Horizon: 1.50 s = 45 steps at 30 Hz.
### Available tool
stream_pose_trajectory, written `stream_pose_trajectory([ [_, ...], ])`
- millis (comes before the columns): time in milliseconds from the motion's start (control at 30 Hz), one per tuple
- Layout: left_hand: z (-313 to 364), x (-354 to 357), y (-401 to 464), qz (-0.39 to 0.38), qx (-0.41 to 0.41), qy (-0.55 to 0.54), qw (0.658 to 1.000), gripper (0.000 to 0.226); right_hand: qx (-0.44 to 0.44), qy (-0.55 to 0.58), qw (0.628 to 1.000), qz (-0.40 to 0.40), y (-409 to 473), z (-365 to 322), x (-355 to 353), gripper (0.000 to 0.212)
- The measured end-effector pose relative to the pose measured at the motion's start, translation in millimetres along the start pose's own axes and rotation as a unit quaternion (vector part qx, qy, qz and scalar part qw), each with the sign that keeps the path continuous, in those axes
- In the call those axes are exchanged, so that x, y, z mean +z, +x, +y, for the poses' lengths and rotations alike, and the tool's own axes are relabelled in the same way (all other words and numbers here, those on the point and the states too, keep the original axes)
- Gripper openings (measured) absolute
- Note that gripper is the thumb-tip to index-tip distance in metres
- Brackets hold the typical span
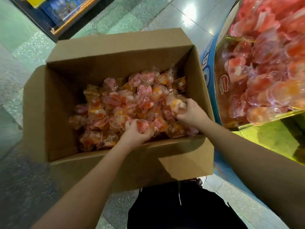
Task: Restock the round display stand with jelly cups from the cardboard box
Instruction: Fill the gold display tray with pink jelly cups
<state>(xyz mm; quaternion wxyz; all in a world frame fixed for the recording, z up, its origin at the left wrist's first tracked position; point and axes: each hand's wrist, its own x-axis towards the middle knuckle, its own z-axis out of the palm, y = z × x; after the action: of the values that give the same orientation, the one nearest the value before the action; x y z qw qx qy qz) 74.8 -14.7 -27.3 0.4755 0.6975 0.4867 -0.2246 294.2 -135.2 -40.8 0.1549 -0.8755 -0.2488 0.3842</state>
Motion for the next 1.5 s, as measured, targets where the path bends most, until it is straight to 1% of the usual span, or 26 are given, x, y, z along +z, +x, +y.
stream_pose_trajectory([
  [67, 12.6, -1.3, -15.3, 0.008, 0.025, -0.018, 1.0, 0.094, 0.007, 0.051, 0.998, 0.024, -28.6, 6.2, -13.5, 0.074],
  [167, 42.4, 3.3, -39.1, -0.003, 0.073, -0.026, 0.997, 0.081, -0.005, 0.078, 0.994, 0.075, -68.0, 25.6, -34.1, 0.072],
  [267, 75.8, 16.7, -60.1, -0.028, 0.12, -0.004, 0.992, 0.074, -0.009, 0.101, 0.989, 0.105, -107.1, 55.2, -53.5, 0.069],
  [333, 100.1, 30.3, -74.2, -0.038, 0.159, 0.027, 0.986, 0.071, -0.011, 0.118, 0.984, 0.131, -131.9, 81.5, -66.3, 0.073],
  [433, 139.6, 62.0, -93.4, -0.047, 0.193, 0.049, 0.979, 0.068, -0.013, 0.123, 0.972, 0.199, -170.7, 122.5, -90.9, 0.079],
  [500, 167.1, 91.1, -109.1, -0.051, 0.231, 0.053, 0.97, 0.061, -0.004, 0.135, 0.966, 0.222, -196.9, 152.8, -107.6, 0.079],
  [600, 202.8, 142.8, -127.4, -0.065, 0.293, 0.074, 0.951, 0.046, 0.006, 0.115, 0.963, 0.242, -235.2, 205.4, -128.1, 0.083],
  [633, 212.9, 161.4, -131.2, -0.073, 0.31, 0.089, 0.944, 0.047, 0.007, 0.108, 0.962, 0.252, -248.3, 223.8, -134.0, 0.084],
  [667, 224.0, 181.2, -136.7, -0.081, 0.326, 0.104, 0.936, 0.055, 0.008, 0.103, 0.959, 0.265, -261.7, 242.5, -139.8, 0.085],
  [733, 243.9, 224.0, -148.3, -0.088, 0.345, 0.135, 0.925, 0.082, 0.008, 0.092, 0.952, 0.292, -286.8, 284.5, -149.6, 0.084],
  [767, 253.9, 247.9, -157.2, -0.086, 0.349, 0.143, 0.922, 0.091, 0.011, 0.09, 0.949, 0.301, -299.8, 307.9, -153.7, 0.084],
  [900, 286.5, 349.4, -197.7, -0.073, 0.36, 0.152, 0.917, 0.103, 0.053, 0.081, 0.941, 0.323, -351.8, 405.7, -162.3, 0.083],
  [933, 293.0, 374.5, -204.3, -0.078, 0.364, 0.156, 0.915, 0.103, 0.065, 0.081, 0.939, 0.327, -363.2, 429.3, -162.6, 0.083],
  [1033, 310.5, 445.0, -219.8, -0.115, 0.366, 0.2, 0.902, 0.085, 0.108, 0.084, 0.935, 0.328, -391.5, 496.3, -162.4, 0.081],
  [1133, 324.2, 503.8, -236.2, -0.136, 0.373, 0.241, 0.886, 0.076, 0.155, 0.089, 0.933, 0.312, -412.4, 551.4, -159.1, 0.084],
  [1233, 335.7, 552.1, -243.3, -0.144, 0.381, 0.285, 0.868, 0.069, 0.18, 0.079, 0.93, 0.31, -420.0, 592.0, -154.5, 0.085],
  [1367, 347.5, 603.9, -232.1, -0.129, 0.4, 0.343, 0.84, 0.064, 0.219, 0.023, 0.926, 0.308, -410.8, 623.1, -156.5, 0.084],
  [1500, 354.4, 647.9, -214.3, -0.078, 0.441, 0.422, 0.788, 0.061, 0.226, -0.046, 0.929, 0.29, -387.6, 646.2, -157.6, 0.082],
])
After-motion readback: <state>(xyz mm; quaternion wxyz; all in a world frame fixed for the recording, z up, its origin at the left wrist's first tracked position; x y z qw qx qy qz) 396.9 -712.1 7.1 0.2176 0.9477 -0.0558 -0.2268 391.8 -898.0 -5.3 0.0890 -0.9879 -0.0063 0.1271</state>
